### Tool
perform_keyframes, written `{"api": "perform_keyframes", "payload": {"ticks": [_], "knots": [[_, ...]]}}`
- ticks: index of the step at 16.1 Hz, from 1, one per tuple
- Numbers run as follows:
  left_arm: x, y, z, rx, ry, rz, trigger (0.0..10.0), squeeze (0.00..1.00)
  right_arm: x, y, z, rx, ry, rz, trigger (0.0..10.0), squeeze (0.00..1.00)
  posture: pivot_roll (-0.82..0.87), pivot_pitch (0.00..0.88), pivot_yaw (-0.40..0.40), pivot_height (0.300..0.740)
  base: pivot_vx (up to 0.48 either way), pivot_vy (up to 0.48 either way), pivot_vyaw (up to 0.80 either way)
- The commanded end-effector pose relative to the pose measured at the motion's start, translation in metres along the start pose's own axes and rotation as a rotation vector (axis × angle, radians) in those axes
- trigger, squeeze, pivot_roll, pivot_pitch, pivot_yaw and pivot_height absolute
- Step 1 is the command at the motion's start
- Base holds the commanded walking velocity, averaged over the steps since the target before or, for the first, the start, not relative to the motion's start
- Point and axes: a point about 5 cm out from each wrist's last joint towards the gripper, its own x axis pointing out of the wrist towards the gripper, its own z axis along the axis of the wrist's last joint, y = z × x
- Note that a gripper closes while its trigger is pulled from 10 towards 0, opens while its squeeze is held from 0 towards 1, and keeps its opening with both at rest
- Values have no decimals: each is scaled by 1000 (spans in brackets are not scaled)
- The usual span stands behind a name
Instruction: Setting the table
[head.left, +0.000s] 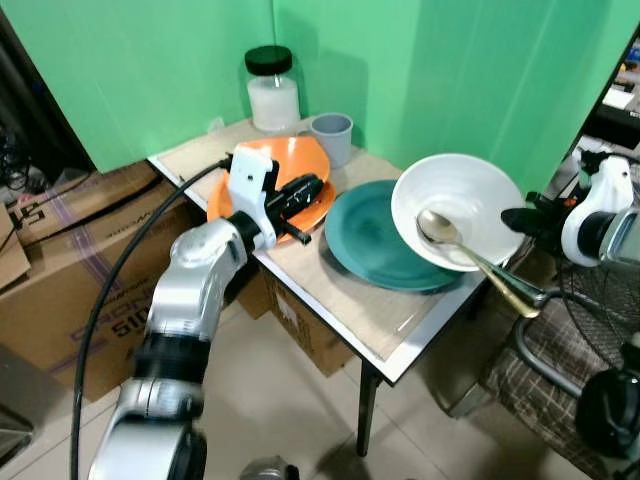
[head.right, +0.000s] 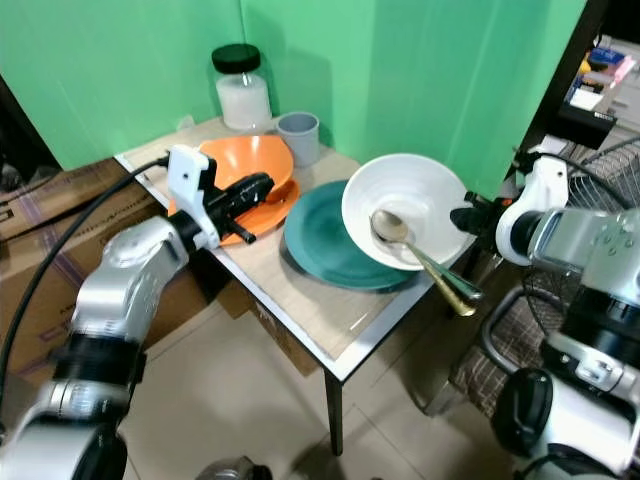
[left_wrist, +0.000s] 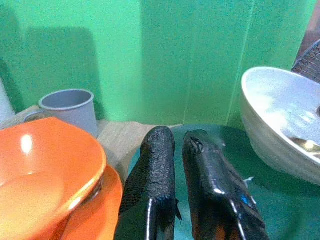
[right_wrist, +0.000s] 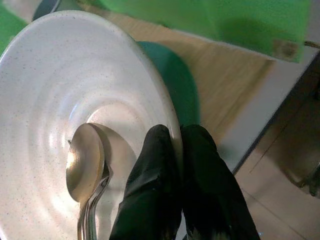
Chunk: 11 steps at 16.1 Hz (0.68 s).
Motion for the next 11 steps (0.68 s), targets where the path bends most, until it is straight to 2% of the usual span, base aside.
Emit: {"api": "perform_keyframes", "payload": {"ticks": [1, 2, 3, 6, 8, 9, 10, 11], "knots": [[-6, -8, 0, 37, 21, 28, 10000, 1000, -8, -8, 8, 10, -103, -63, 0, 0, -54, 0, 85, 740, 0, 0, 0], [-7, -10, 0, 52, 27, 32, 10000, 1000, -7, -11, 9, 17, -113, -84, 0, 0, -53, 0, 85, 740, 0, 0, 0], [-12, -14, -4, 59, 52, 35, 10000, 1000, -8, -22, 10, 39, -135, -145, 0, 0, -53, 0, 87, 740, 0, 0, 0], [-26, -16, -15, 79, 130, 11, 10000, 1000, -14, -41, 22, 57, -184, -244, 0, 0, -52, 0, 81, 740, 0, 0, 0], [-31, -18, -18, 74, 151, 0, 10000, 965, -17, -46, 27, 56, -198, -266, 0, 0, -49, 0, 73, 740, 0, 0, 0], [-35, -21, -21, 77, 176, -24, 10000, 169, -21, -51, 32, 54, -207, -291, 0, 0, -49, 0, 68, 740, 0, 0, 0], [-39, -23, -23, 80, 192, -43, 10000, 0, -22, -56, 33, 49, -205, -310, 0, 0, -48, 0, 64, 740, 0, 0, 0], [-41, -25, -24, 81, 207, -62, 10000, 0, -21, -58, 32, 45, -195, -317, 0, 0, -48, 0, 64, 740, 0, 0, 0]]}}
